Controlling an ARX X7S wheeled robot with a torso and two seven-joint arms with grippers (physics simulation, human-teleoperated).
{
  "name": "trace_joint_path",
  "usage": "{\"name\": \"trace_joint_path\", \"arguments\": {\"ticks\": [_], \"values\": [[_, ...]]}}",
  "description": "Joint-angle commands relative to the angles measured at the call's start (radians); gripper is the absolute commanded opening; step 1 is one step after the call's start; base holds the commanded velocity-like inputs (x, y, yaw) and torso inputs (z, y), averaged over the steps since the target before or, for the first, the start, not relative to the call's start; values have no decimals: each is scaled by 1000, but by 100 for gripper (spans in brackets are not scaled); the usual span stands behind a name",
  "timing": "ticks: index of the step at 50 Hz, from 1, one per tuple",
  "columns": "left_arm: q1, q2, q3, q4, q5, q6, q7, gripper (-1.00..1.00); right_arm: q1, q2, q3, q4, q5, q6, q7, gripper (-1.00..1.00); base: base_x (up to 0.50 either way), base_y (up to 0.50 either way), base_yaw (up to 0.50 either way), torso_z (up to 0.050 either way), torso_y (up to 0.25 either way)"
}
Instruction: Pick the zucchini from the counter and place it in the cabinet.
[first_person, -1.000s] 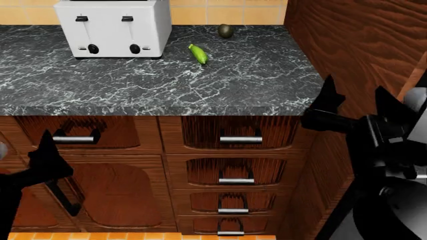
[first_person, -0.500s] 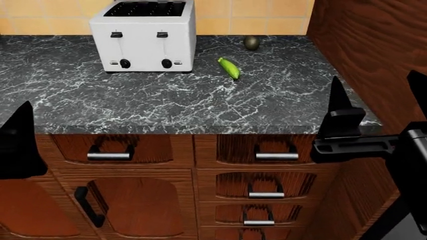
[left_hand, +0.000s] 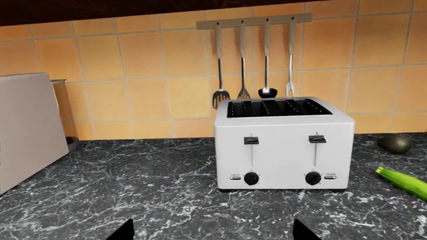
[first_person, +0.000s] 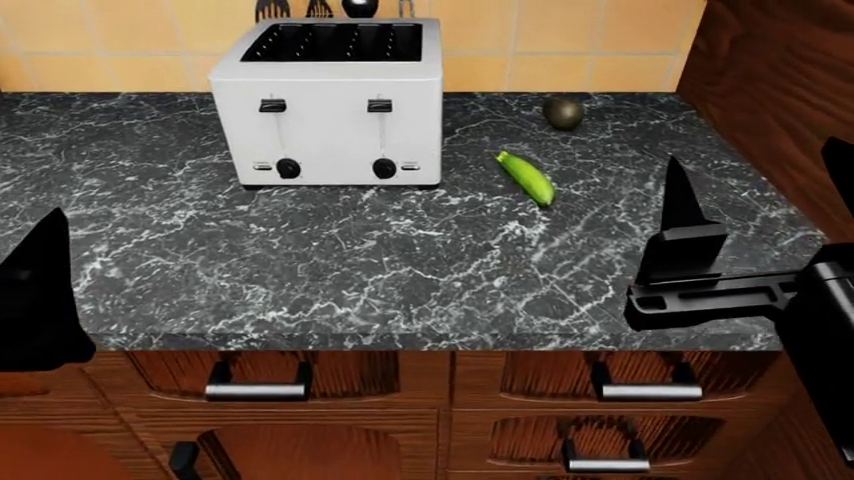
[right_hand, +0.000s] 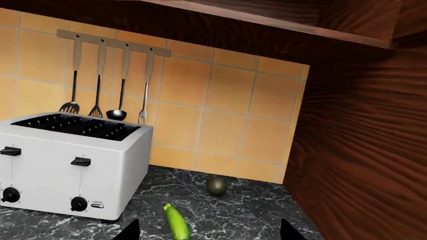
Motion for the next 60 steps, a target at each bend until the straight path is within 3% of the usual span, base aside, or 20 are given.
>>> {"name": "trace_joint_path", "arguments": {"ticks": [1,40,47,60], "values": [[0,35,-15,-3,18,-28,22,100,5,-8,-11,15,-33,26,-27,100,438,242,0,0,0],[-51,33,65,0,53,15,34,100,8,-1,-36,24,-55,44,-36,100,377,60,0,0,1],[-47,38,59,-4,49,7,32,100,-68,13,-252,217,100,126,-48,100,0,0,0,0,0],[-63,40,113,-14,83,19,42,100,-247,36,-217,336,-39,135,-252,100,0,0,0,0,0]]}}
